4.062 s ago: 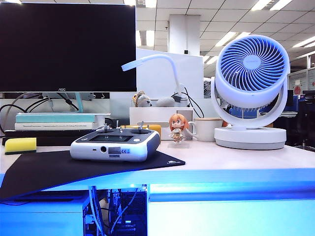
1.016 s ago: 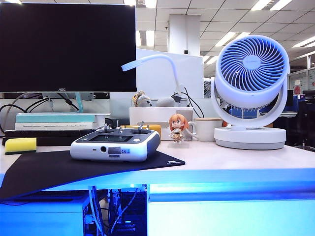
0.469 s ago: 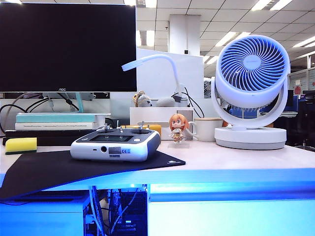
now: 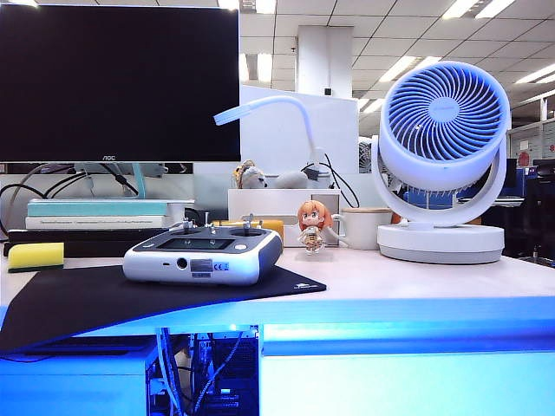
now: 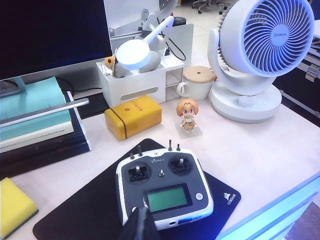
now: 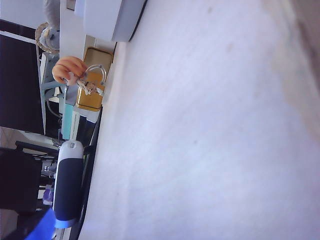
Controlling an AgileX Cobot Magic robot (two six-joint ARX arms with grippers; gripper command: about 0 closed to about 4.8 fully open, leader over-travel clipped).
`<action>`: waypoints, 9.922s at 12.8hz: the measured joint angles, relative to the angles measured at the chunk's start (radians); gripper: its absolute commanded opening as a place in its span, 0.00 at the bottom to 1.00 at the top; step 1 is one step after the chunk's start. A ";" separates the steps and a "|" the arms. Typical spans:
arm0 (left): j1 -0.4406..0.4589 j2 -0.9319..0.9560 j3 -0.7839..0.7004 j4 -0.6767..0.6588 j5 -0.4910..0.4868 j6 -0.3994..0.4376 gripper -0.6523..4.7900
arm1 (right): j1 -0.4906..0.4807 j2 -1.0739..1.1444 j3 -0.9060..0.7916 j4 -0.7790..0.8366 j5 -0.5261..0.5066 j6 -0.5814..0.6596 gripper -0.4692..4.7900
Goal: Open the drawer, place the cleaning sponge inside, then close the drawer.
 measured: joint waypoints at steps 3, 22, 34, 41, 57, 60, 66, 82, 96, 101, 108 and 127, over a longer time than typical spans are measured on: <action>0.000 0.000 0.000 0.000 0.000 0.000 0.11 | 0.000 0.000 0.007 -0.008 -0.027 0.000 1.00; 0.000 0.001 0.000 0.000 0.000 0.000 0.11 | -0.150 -0.020 -0.026 -0.005 -0.076 0.008 1.00; 0.000 0.001 0.000 0.000 0.000 0.000 0.11 | -0.079 0.034 0.084 -0.032 -0.063 0.031 1.00; 0.000 0.001 0.000 0.000 0.000 0.000 0.11 | -0.079 0.019 0.053 -0.032 -0.103 0.027 1.00; 0.000 0.001 0.000 0.000 0.000 0.000 0.11 | -0.207 -0.138 -0.152 -0.152 -0.126 0.110 1.00; 0.000 0.001 0.000 0.000 0.000 0.000 0.11 | -0.255 -0.153 -0.169 -0.174 -0.143 0.116 1.00; 0.000 0.001 0.000 0.001 0.000 0.003 0.11 | -0.292 -0.174 -0.176 -0.182 -0.109 0.116 1.00; 0.000 0.002 0.000 0.055 -0.001 0.003 0.11 | -0.418 -0.586 -0.106 0.014 0.054 0.294 0.34; 0.000 0.002 0.000 0.105 -0.001 0.003 0.11 | -0.071 -0.864 0.156 -0.071 0.114 0.333 0.07; 0.000 0.002 0.000 0.115 0.000 0.003 0.11 | 0.333 -0.976 0.429 -0.898 0.422 -0.298 0.07; 0.000 0.001 0.000 0.129 -0.001 0.003 0.11 | 0.610 -0.911 0.478 -1.733 0.713 -0.726 0.07; 0.000 0.002 0.000 0.130 -0.003 0.003 0.11 | 0.730 -0.486 0.353 -1.822 0.905 -0.895 0.07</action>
